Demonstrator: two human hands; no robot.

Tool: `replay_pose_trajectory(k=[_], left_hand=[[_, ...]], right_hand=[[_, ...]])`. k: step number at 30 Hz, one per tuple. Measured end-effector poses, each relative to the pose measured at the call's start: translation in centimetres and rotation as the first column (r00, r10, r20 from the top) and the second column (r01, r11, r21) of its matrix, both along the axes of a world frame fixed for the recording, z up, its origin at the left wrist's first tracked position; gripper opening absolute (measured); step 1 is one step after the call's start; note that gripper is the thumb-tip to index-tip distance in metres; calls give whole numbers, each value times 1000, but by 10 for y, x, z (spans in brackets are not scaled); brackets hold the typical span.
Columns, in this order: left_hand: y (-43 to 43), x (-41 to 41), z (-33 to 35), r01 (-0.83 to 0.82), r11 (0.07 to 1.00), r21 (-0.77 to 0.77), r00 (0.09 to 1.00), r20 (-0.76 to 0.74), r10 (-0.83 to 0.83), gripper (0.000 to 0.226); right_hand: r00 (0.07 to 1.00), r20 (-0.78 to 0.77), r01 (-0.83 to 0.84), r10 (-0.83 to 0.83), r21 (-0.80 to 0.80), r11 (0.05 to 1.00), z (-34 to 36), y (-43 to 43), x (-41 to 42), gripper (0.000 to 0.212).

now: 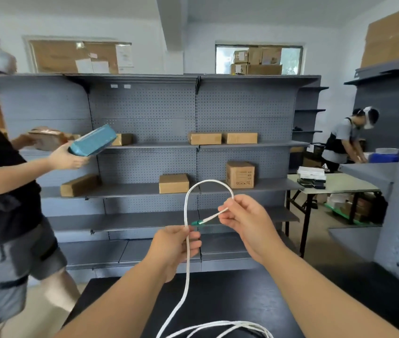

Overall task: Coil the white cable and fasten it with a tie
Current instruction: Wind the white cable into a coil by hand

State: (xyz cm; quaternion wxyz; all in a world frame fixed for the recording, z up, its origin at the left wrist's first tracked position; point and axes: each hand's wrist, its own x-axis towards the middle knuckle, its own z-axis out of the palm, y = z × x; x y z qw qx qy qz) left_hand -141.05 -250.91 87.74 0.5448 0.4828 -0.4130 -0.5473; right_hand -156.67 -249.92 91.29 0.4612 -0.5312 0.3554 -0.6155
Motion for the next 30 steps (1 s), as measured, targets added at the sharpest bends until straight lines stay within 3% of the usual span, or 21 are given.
replay_pose_trajectory(k=[11,21,25,28,30], left_hand=[[-9,1,7,-214,971,110,883,-404,240,14],[-18,8,18,-270,962,-27,835,-505,220,20],[-19,8,21,-301,947,-111,879,-418,230,21],[-19,12,21,-277,937,-211,953,-184,241,20],[-19,15,21,-219,937,-272,975,-16,223,21]], right_hand=[[996,91,5,-8,37,999,-25,-7,28,16],[1000,23,12,-17,186,982,-45,-8,35,14],[991,-132,14,23,272,962,-48,-8,32,10],[952,-293,0,91,296,955,-42,-3,26,22],[936,-343,3,77,227,974,-31,0,24,25]])
